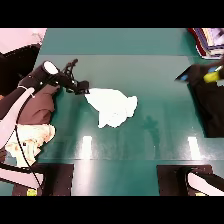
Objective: Fold the shirts.
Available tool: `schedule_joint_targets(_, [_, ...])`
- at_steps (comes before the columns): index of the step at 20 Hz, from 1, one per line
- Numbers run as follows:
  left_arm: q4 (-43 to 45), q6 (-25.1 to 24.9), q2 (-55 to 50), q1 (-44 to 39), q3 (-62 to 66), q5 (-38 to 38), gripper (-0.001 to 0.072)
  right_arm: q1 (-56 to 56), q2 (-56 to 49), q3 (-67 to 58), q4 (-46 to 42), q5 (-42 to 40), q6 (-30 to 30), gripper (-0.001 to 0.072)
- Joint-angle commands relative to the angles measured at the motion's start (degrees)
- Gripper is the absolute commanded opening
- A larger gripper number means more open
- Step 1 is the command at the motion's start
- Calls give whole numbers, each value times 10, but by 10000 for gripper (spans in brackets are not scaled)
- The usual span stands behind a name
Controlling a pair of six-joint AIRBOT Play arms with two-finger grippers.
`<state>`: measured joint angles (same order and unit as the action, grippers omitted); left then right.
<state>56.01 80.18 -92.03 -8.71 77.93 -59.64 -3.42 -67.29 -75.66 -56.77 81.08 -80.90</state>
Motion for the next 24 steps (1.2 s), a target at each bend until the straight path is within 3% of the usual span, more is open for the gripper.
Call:
schedule_joint_targets(1, [15,-12,22,0,40,-10,28,-35,-2,190,47,-101,21,475])
schedule_joint_targets(4, [15,-11,23,0,41,-10,28,-92,-37,285,170,-179,96,471])
schedule_joint_targets(7, [15,-11,23,0,42,-16,28,-150,-118,281,242,-216,154,471])
schedule_joint_targets(13, [15,-11,23,0,42,-26,28,-211,-245,162,252,-202,161,456])
schedule_joint_targets(15, [15,-11,23,0,42,-34,28,-220,-273,130,251,-180,161,369])
schedule_joint_targets(17, [16,-11,26,1,42,-44,28,-222,-279,119,251,-173,164,28])
schedule_joint_targets(22, [63,-9,132,1,77,-49,27,-158,-149,112,250,-136,162,16])
schedule_joint_targets(24, [81,-9,205,0,130,-71,27,-115,-63,63,207,-87,116,15])
